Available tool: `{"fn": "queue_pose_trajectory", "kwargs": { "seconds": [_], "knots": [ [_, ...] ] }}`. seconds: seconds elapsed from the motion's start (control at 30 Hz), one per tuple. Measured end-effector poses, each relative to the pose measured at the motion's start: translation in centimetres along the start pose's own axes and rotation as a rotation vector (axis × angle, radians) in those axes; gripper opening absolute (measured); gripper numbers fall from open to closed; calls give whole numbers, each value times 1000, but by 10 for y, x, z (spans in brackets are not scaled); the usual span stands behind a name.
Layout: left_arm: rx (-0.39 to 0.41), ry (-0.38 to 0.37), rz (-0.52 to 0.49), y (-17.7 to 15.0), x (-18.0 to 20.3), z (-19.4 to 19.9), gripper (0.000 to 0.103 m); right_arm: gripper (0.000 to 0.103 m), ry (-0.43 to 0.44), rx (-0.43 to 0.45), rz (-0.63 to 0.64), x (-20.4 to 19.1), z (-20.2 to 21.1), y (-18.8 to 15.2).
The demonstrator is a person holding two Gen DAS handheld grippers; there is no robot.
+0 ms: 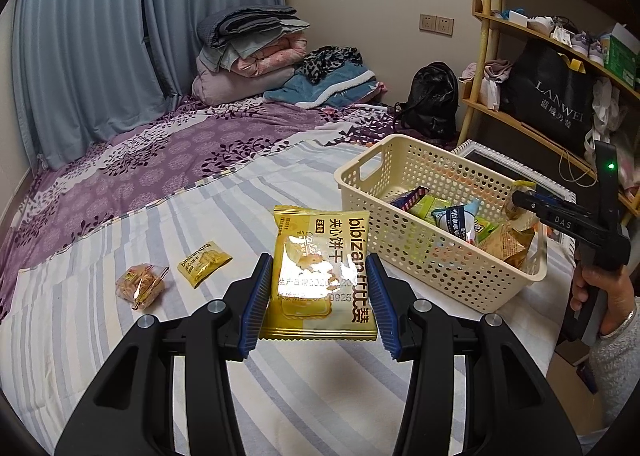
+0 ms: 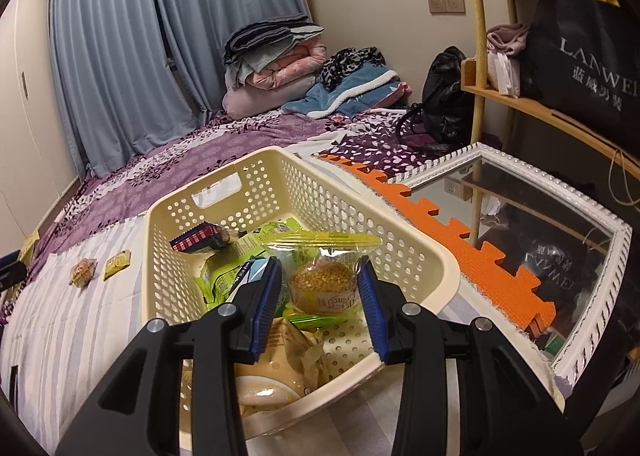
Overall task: Organize snacks
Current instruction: 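Carry both snacks to the basket while the right gripper releases the wrapped cake inside, then lower the yellow biscuit packet into the basket and open the left gripper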
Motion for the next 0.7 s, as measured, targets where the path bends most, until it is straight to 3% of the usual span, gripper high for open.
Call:
{"fn": "queue_pose_trajectory", "kwargs": {
  "seconds": [0.07,0.23,0.53,0.7],
  "knots": [
    [-1,-3,-6,0,3,-1,48,49,-13,10,-1,3,2,1],
    [-1,-16,-20,3,10,-4,48,51,-20,32,-21,10,8,2],
    [1,-60,-61,16,38,-14,48,92,-65,77,-58,25,20,1],
    [4,-92,-83,25,57,-21,48,98,-67,87,-92,35,24,2]
  ]
}}
Point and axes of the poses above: each gripper's, at about its wrist camera, not at the fingertips, and z roughly against the way its jaws point, x to its right, y to its top, the point moved 4 cm from there along -z, roughly the way its jaws point, and after that the axes turned 8 degrees about y, right-handed, at the moved point
